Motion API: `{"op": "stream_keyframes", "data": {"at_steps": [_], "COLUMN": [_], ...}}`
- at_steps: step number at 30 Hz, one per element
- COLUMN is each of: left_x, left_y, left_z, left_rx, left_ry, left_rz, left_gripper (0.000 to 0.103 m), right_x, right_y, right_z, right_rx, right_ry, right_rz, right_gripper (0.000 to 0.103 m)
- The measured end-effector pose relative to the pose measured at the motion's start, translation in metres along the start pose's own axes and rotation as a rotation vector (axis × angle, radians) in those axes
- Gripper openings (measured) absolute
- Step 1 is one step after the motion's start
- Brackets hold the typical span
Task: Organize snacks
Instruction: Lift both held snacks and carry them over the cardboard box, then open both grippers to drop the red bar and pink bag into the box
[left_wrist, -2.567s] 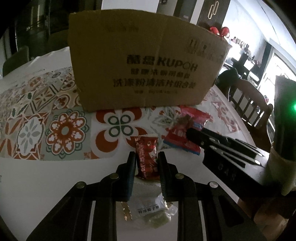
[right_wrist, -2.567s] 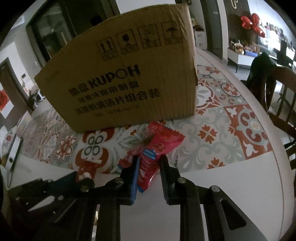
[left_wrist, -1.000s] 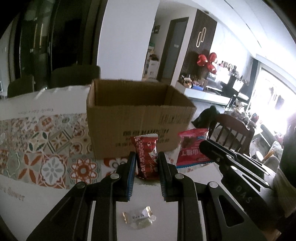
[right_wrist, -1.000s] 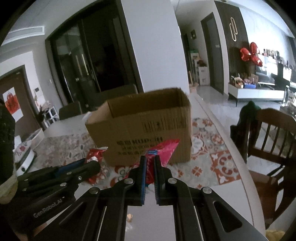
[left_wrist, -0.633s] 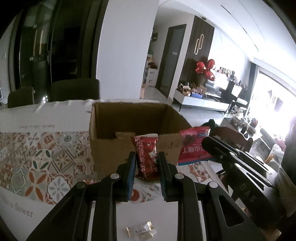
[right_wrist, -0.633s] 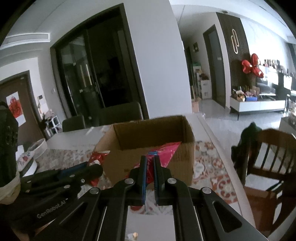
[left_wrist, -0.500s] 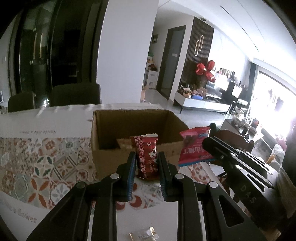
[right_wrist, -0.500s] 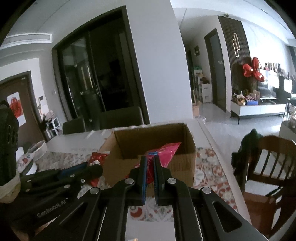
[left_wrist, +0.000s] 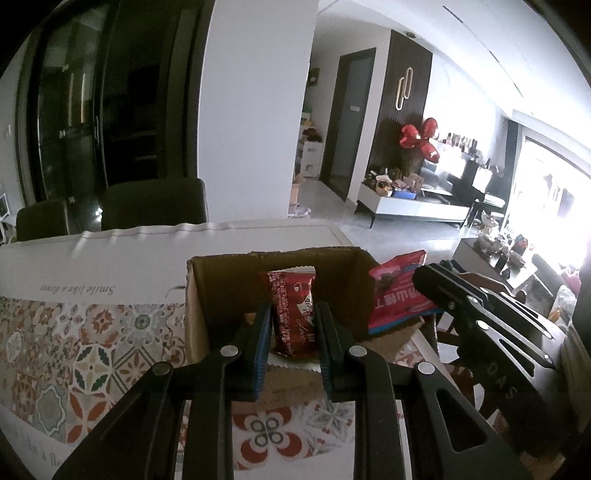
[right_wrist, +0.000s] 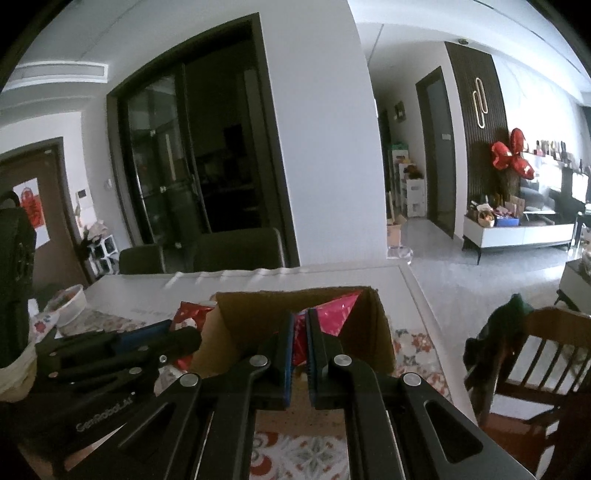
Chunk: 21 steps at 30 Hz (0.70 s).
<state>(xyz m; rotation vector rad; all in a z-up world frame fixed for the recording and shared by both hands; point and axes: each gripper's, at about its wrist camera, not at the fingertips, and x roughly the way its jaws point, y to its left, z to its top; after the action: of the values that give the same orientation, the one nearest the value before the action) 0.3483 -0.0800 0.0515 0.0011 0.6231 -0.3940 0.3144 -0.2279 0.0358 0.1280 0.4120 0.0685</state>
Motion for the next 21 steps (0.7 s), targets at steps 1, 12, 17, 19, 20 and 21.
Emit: {"op": "stream_keyframes", "data": {"at_steps": [1,12,17,19,20,21], "left_x": [0.005,0.046,0.051,0.045,0.042,0.038], "left_y": [0.001,0.005,0.009,0.011,0.011,0.010], "left_z": [0.003,0.016,0.018,0.015,0.014,0.013], "left_rx": [0.002,0.000,0.002,0.005,0.009,0.016], "left_ry": [0.006,0.071,0.068,0.051,0.044,0.034], "left_rz": [0.005,0.027,0.061,0.078,0.089,0.098], "left_gripper": [0.024,0.024,0.052,0.056,0.056,0.057], "right_x": [0.003,0.046,0.061,0.063,0.062,0.061], "right_y": [-0.001,-0.008,-0.014,-0.017,-0.018,-0.019], "right_z": [0.001,0.002,0.002,-0.002,-0.003,-0.005], "right_rx": [0.000,-0.018,-0.011,-0.009,-0.009,-0.006], "right_ry": [0.004,0.061,0.117,0.135,0.136,0.136], "right_rz": [-0.001,-0.011,-0.005,-0.019,-0.023,-0.029], "right_gripper": [0.007,0.007,0.008,0.015,0.028,0.035]}}
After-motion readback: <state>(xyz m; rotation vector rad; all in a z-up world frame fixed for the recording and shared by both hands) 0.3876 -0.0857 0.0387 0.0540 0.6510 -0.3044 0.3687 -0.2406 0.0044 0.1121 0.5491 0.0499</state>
